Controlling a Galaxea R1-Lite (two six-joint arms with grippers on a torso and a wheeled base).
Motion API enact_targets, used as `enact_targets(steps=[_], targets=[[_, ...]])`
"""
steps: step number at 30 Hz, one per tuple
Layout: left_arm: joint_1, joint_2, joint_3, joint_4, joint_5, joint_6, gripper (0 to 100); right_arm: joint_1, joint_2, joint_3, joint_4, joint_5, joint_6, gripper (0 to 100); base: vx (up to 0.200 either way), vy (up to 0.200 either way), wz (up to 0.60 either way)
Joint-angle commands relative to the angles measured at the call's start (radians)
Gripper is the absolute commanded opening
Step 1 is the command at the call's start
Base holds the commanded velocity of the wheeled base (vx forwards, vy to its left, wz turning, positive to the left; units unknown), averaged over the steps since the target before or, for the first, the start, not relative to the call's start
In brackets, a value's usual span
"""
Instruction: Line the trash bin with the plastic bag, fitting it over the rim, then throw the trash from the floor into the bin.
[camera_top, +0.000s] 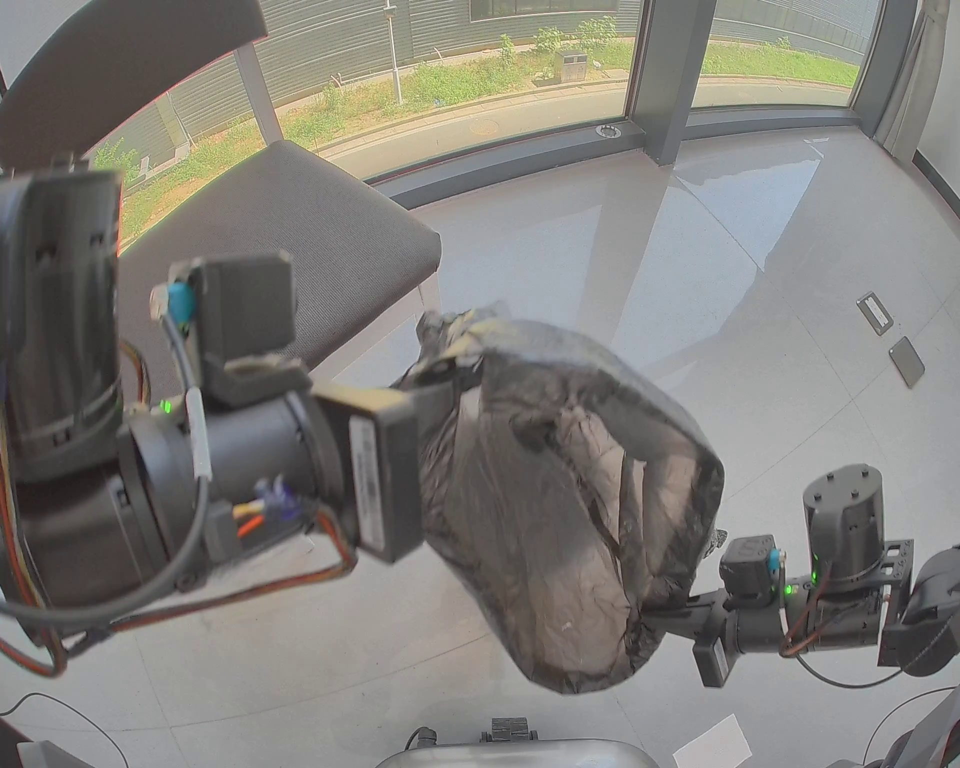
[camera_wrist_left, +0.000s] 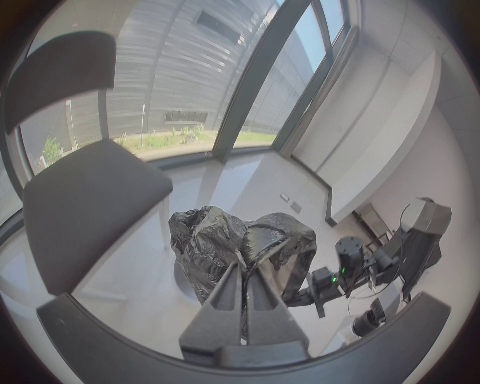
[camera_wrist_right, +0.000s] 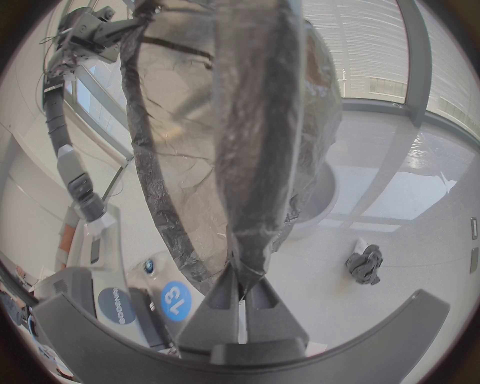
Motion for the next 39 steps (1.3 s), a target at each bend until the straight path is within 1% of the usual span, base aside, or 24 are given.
enact_targets(steps=[1,4,7,11,18,19,21,25,31,33,39], targets=[[-0.013,-0.077,0.067,0.095,-0.003,-0.104,0,0.049,-0.054,0.092,0.004,0.01,0.003,0,0.0,0.0,0.0],[-0.013,-0.065,0.087,0.12,-0.01,-0.153,0,0.049,-0.01,0.075,-0.001,0.016,0.004,0,0.0,0.0,0.0],[-0.01,-0.053,0.115,0.115,-0.012,-0.163,0,0.049,0.029,0.055,-0.002,0.016,0.004,0,0.0,0.0,0.0],[0.008,-0.02,0.124,0.111,-0.032,-0.205,0,0.034,0.067,0.024,-0.002,0.016,0.004,0,0.0,0.0,0.0],[0.059,0.076,0.089,0.071,-0.066,-0.212,0,-0.041,0.076,0.029,-0.002,0.016,0.001,0,0.0,0.0,0.0],[0.059,0.076,0.089,0.071,-0.066,-0.212,0,-0.041,0.076,0.029,-0.002,0.016,0.001,0,0.0,0.0,0.0],[0.096,0.15,0.047,0.028,-0.075,-0.21,0,-0.083,0.073,0.032,-0.002,0.017,-0.001,0,0.0,0.0,0.0],[0.12,0.242,-0.037,0.006,-0.076,-0.213,0,-0.129,0.053,0.036,-0.002,0.022,0.001,0,0.0,0.0,0.0],[0.126,0.32,-0.036,0.008,-0.078,-0.215,0,-0.152,0.039,0.082,-0.002,0.02,0.004,0,0.0,0.0,0.0],[0.154,0.354,-0.043,0.005,-0.078,-0.216,0,-0.156,0.039,0.095,-0.004,0.02,0.004,0,0.0,0.0,0.0],[0.22,0.397,-0.048,-0.017,-0.078,-0.278,0,-0.179,0.047,0.067,-0.004,0.022,0.006,0,0.0,0.0,0.0]])
